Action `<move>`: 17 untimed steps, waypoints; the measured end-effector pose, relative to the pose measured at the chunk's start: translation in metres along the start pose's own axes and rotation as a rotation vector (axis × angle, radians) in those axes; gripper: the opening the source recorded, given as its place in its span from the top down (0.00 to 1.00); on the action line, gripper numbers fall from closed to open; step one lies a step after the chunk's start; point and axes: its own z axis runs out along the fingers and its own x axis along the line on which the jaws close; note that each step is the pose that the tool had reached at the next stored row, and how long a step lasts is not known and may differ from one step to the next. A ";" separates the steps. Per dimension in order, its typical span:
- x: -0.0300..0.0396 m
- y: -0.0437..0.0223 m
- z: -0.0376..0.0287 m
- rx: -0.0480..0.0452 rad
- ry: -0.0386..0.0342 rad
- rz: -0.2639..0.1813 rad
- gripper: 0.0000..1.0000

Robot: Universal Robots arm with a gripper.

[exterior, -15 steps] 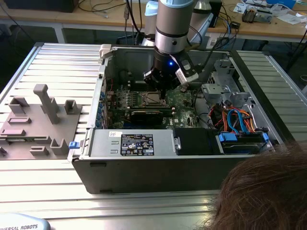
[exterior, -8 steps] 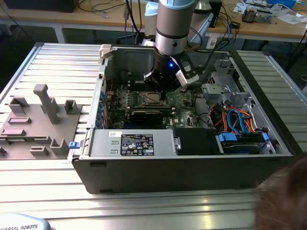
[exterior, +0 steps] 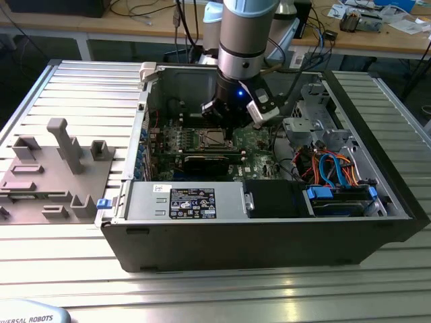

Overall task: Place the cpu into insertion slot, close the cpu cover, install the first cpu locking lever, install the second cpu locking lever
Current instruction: 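Install the second cpu locking lever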

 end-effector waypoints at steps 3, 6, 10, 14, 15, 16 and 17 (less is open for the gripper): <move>0.0002 -0.0023 -0.0001 -0.0315 -0.0024 0.001 0.89; 0.0004 -0.0060 -0.0003 -0.0504 -0.0037 0.001 0.89; 0.0009 -0.0113 -0.0006 -0.0655 -0.0048 0.001 0.89; 0.0018 -0.0178 -0.0011 -0.0663 -0.0048 0.001 0.89; 0.0022 -0.0190 -0.0012 -0.0665 -0.0049 0.001 0.89; 0.0025 -0.0199 -0.0012 -0.0665 -0.0049 0.001 0.89; 0.0034 -0.0224 -0.0011 -0.0667 -0.0050 0.001 0.89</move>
